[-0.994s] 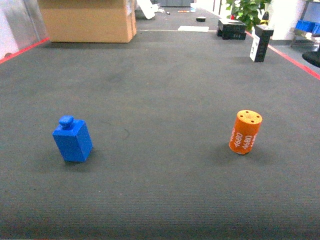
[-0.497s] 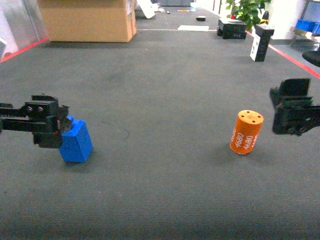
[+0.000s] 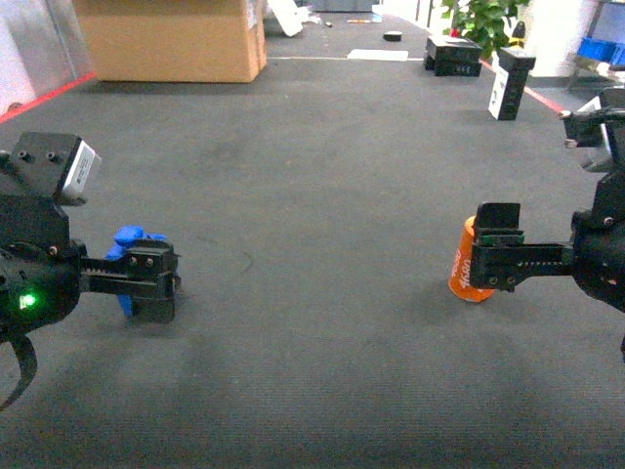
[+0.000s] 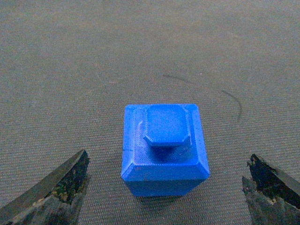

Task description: Sort blue parts and orange caps into right shelf containers

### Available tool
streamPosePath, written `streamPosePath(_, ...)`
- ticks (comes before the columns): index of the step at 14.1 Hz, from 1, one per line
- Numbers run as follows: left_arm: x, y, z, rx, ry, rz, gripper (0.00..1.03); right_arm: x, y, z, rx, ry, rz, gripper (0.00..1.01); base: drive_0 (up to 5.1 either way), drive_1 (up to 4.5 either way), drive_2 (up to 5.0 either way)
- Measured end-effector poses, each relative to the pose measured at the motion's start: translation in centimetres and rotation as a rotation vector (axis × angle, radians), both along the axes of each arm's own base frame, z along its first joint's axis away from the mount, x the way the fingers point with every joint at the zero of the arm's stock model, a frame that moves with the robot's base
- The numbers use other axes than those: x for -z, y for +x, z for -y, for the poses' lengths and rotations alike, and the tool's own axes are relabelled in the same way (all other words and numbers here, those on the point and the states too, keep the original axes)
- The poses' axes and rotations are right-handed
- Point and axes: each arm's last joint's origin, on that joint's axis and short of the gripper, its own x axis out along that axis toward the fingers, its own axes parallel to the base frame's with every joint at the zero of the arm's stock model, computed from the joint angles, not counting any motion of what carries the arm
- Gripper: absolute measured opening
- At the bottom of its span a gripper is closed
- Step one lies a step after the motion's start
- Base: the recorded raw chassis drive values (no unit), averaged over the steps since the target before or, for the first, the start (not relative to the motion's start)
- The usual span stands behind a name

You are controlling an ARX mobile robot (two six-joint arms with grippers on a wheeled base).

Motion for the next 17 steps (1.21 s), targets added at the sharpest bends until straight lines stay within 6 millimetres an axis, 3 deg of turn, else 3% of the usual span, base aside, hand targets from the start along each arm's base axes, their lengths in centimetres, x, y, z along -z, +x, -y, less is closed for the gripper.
streamPosePath(4, 2.2, 0.8, 0.2, -0.012, -0.009, -0.025, 0.98, 1.6, 1.4, -0.5, -0.001, -0.007, -0.039, 0.98, 0.0, 0.00, 0.0)
streamPosePath(6, 4.0, 2.9, 0.9, -0.045, -0.027, -0.044, 0.98, 4.2, 3.5, -1.3, 0.026, 0.015, -0.099, 0.98, 0.0, 0.00, 0.0)
streamPosePath(7, 4.5, 3.8, 1.1, -0.075, -0.031, -0.037, 0.98, 4.5, 4.2, -1.6, 0.051, 0.006, -0.103, 0.98, 0.0, 0.00, 0.0)
streamPosePath(9, 4.7, 4.2, 1.2, -0.082, -0.021, -0.033, 0.98, 4.8, 4.1, -1.8, 0.057, -0.013, -0.116, 0.84, 0.0, 0.00, 0.0)
streamPosePath(11, 5.0, 4.4, 1.2, -0.088, -0.022, -0.029, 0.84, 4.9, 4.1, -1.8, 0.058, -0.015, -0.118, 0.61, 0.0, 0.00, 0.0)
streamPosePath(13, 5.1, 4.4, 1.2, -0.089, -0.025, -0.031, 0.68, 4.9, 4.0, -2.0, 0.054, -0.017, -0.119, 0.47, 0.0, 0.00, 0.0)
streamPosePath(14, 5.1, 4.4, 1.2, -0.088, -0.027, -0.029, 0.57, 4.9, 4.1, -2.0, 0.055, -0.016, -0.117, 0.44, 0.0, 0.00, 0.0)
streamPosePath(17, 5.1, 4.3, 1.2, -0.087, -0.031, -0.014, 0.44, 4.8, 4.1, -2.0, 0.056, -0.014, -0.111, 0.43, 0.0, 0.00, 0.0)
